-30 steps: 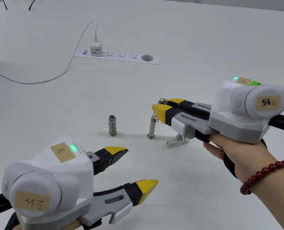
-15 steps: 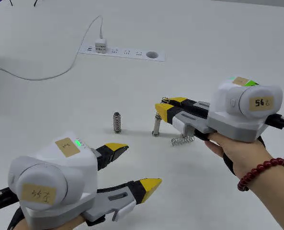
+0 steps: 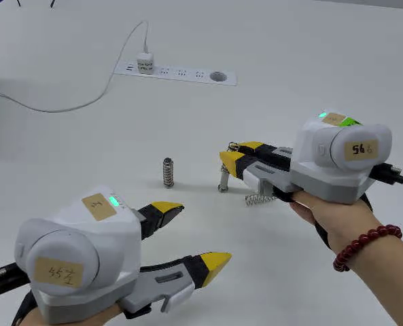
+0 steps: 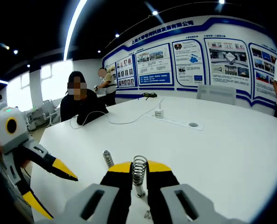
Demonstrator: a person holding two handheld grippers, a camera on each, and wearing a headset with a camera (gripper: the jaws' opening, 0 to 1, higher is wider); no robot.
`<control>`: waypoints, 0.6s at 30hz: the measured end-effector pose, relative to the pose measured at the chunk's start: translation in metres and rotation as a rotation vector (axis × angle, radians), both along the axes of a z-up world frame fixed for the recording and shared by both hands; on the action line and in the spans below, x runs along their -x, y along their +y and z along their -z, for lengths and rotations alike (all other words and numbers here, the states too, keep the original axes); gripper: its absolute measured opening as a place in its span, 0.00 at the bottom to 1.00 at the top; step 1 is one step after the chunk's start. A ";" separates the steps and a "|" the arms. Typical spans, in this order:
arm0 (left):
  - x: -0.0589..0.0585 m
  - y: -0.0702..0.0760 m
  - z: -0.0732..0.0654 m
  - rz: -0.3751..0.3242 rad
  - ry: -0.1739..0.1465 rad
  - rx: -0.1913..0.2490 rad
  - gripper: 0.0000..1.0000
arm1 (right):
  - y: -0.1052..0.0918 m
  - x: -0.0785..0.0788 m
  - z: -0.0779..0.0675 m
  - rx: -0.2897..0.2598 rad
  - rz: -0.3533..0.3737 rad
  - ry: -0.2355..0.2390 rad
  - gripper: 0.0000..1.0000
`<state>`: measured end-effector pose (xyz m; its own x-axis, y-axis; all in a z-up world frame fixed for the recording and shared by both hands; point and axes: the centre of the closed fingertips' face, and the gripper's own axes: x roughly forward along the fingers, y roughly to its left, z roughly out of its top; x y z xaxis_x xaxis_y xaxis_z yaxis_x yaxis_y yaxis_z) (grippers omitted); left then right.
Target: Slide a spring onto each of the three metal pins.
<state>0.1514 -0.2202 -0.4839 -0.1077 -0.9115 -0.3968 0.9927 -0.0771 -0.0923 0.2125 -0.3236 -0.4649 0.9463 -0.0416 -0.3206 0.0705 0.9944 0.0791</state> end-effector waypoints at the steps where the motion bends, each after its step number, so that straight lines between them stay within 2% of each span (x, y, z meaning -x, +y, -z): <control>1: 0.000 0.000 0.000 -0.001 0.001 0.000 0.53 | 0.000 0.000 0.000 0.000 0.001 0.000 0.12; 4: -0.001 0.000 0.000 -0.004 0.000 0.000 0.53 | 0.000 0.000 0.000 0.010 -0.001 0.003 0.12; 10: -0.001 0.000 0.000 -0.002 0.000 0.001 0.53 | 0.005 0.002 0.004 0.074 -0.022 0.034 0.12; 18: -0.001 0.000 -0.001 -0.003 -0.001 0.001 0.53 | 0.006 0.002 0.012 0.084 -0.031 0.057 0.12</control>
